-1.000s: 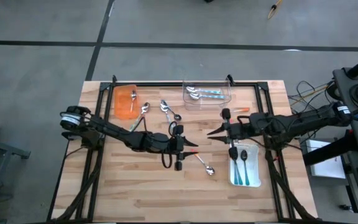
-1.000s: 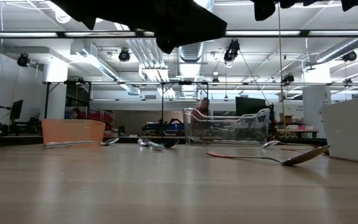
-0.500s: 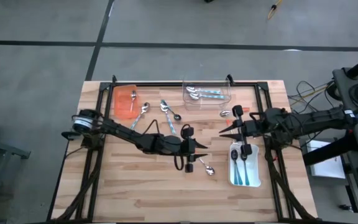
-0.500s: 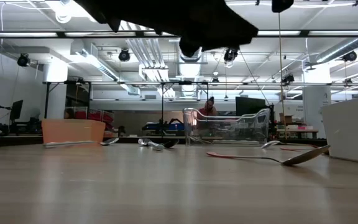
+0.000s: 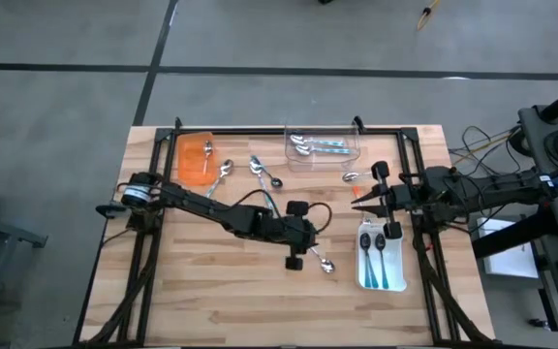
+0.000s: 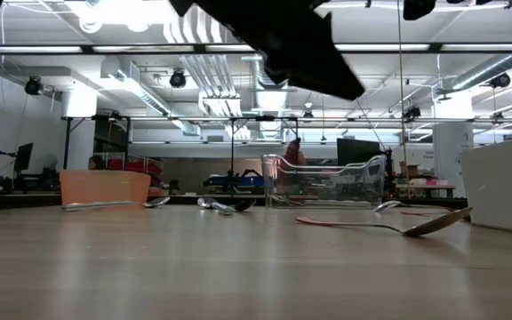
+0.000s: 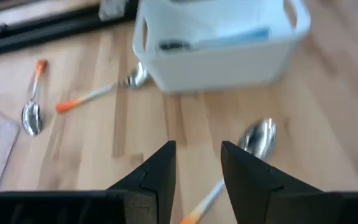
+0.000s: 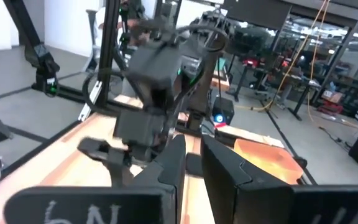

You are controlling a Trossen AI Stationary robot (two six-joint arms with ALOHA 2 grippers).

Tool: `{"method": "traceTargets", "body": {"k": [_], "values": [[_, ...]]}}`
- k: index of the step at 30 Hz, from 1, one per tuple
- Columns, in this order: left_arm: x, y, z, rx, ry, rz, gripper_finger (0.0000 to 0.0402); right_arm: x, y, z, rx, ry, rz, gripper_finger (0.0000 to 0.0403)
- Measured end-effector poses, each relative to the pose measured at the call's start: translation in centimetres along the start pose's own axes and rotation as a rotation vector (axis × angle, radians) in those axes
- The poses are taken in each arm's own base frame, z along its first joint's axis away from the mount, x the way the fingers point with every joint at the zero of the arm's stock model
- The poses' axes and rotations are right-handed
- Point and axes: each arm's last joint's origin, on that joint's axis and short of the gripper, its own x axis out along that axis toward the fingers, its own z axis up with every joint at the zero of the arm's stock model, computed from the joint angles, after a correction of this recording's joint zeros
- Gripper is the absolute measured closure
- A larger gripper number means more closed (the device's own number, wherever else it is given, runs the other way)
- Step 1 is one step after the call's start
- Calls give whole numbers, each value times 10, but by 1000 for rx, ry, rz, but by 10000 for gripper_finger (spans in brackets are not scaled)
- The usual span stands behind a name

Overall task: Sort silverware by color (type)
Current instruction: Put the orange spoon into the orange bin

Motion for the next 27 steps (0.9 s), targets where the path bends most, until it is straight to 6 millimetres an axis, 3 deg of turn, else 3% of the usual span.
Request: {"method": "traceTargets", "body": {"k": [7, 15, 27], "values": [[1, 1, -12, 104, 99, -15, 293, 0, 0, -1, 9, 3, -2, 360], [7, 0, -15, 89, 8, -3, 293, 0, 0, -1, 16, 5, -2, 360], [51, -8, -27, 92, 24, -3, 293, 1, 1, -4, 10, 32, 4, 360]]}}
